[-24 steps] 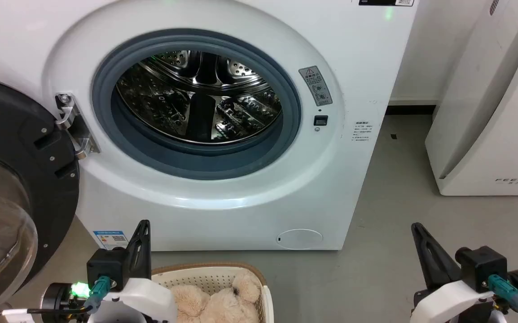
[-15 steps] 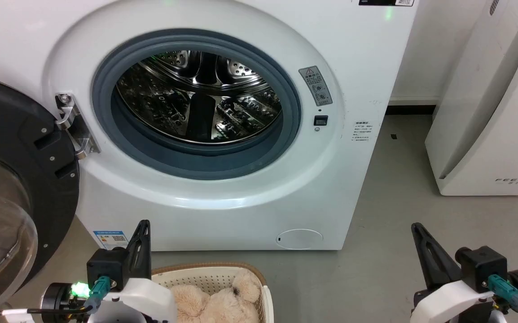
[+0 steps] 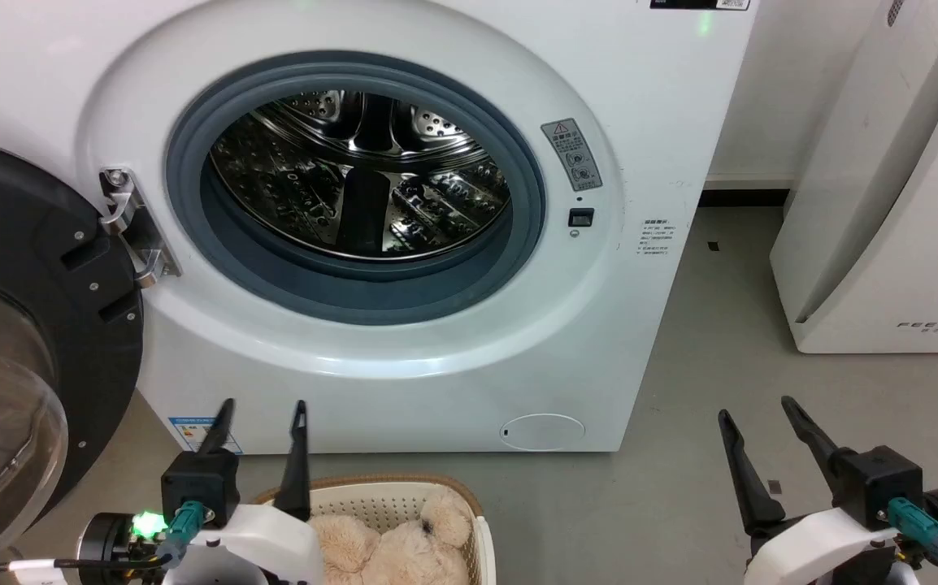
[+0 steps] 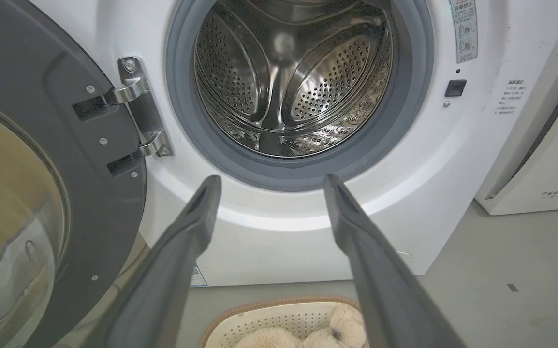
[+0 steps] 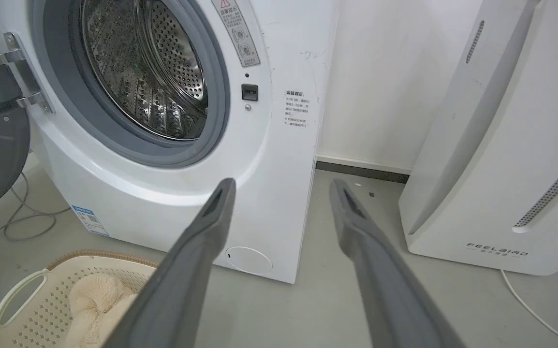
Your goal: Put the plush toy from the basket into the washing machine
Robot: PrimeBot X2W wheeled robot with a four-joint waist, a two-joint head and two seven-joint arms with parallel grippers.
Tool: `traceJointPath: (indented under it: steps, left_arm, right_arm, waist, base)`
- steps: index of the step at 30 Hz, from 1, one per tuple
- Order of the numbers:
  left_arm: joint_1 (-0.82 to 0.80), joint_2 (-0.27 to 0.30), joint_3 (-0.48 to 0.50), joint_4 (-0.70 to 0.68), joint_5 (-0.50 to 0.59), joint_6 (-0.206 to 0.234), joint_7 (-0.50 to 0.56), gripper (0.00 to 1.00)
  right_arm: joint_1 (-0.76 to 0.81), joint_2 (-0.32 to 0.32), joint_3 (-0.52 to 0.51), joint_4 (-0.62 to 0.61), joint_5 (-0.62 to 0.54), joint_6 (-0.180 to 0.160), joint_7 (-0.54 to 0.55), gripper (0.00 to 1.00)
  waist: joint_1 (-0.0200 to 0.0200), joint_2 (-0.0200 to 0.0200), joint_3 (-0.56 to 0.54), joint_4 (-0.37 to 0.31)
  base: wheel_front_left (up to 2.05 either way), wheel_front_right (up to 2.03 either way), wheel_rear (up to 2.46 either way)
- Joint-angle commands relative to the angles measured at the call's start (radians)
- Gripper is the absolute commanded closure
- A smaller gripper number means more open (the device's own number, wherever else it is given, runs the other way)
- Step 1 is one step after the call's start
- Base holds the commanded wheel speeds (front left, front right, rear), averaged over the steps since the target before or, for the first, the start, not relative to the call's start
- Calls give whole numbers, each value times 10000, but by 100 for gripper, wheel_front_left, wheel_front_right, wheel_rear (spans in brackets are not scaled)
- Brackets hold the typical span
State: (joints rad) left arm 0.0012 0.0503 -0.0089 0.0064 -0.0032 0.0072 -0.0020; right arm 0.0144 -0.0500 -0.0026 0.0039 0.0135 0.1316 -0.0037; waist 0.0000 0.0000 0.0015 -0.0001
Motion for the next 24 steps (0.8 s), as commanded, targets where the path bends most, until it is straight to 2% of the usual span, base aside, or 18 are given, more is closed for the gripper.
traceJointPath:
  steps: [1, 13, 24]
  left_arm:
    - [-51, 0, -27, 56, -64, 91, -112, 0]
    - [-480, 0, -211, 609, -231, 100, -362, 0]
    - [-1365, 10, -469, 2105, -265, -32, -592, 0]
  right_arm:
    - [6, 0, -46, -61, 136, 0, -108, 0]
    - [-63, 0, -153, -184, 508, -1, -357, 0]
    - [-355, -1, -260, -256, 837, -2, -586, 0]
  waist:
    - [0, 0, 16, -1]
    - [0, 0, 287, -46]
    - [0, 0, 937, -199]
  base:
    - [0, 0, 0]
    - [0, 0, 0]
    - [0, 0, 0]
